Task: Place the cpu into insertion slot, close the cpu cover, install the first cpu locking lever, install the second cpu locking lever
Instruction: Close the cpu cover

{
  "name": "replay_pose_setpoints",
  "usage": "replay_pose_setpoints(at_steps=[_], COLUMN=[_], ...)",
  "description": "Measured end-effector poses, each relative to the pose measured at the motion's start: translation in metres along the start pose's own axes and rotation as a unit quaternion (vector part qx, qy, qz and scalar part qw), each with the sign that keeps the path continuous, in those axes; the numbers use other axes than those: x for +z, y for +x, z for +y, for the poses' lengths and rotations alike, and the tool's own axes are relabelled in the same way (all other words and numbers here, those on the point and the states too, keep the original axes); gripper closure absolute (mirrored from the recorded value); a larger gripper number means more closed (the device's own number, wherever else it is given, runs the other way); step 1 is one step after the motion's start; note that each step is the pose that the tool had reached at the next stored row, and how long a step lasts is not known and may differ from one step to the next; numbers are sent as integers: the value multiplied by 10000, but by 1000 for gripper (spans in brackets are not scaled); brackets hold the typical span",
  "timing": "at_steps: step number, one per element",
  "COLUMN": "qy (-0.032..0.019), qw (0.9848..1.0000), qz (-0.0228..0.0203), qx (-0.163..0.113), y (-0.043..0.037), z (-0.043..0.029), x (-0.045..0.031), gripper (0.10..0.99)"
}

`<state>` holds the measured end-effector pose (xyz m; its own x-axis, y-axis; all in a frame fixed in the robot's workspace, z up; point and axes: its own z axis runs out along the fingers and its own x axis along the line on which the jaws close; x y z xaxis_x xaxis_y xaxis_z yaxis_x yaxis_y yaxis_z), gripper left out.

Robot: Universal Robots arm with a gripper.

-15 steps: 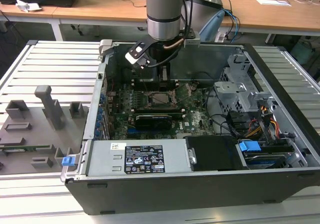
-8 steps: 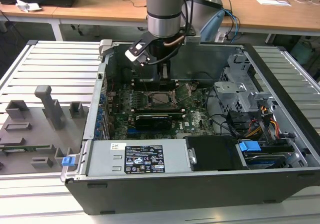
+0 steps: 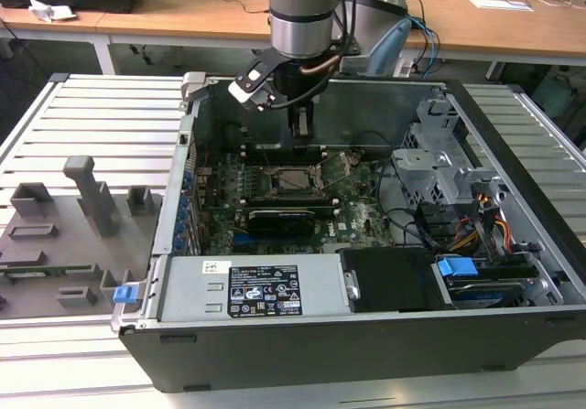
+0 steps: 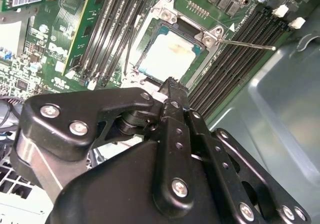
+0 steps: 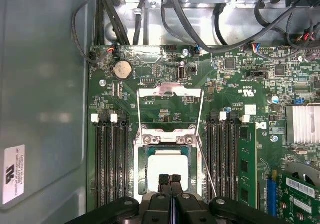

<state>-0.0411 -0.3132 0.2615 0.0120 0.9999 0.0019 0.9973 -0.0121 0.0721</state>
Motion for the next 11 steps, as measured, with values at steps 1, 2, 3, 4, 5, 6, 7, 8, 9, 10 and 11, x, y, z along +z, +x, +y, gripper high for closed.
replay_pose_setpoints(at_steps=[1, 2, 3, 4, 5, 6, 7, 8, 9, 10, 11], qy=[0, 0, 0, 1, 5, 21, 34, 43, 54, 66, 76], qw=[10000, 10000, 10000, 10000, 10000, 10000, 10000, 10000, 10000, 10000, 10000], qz=[0, 1, 2, 2, 1, 0, 0, 0, 0, 1, 1], qx=[0, 0, 0, -1, -1, 0, 0, 0, 0, 0, 0], y=[0, 0, 0, 0, 0, 0, 0, 1, 1, 1, 1], z=[0, 1, 1, 5, 8, 22, 35, 45, 58, 73, 91], x=[-7, -10, -11, -12, -13, -13, -12, -11, -10, -9, -8], gripper=[980, 980, 980, 980, 980, 980, 980, 980, 980, 980, 980])
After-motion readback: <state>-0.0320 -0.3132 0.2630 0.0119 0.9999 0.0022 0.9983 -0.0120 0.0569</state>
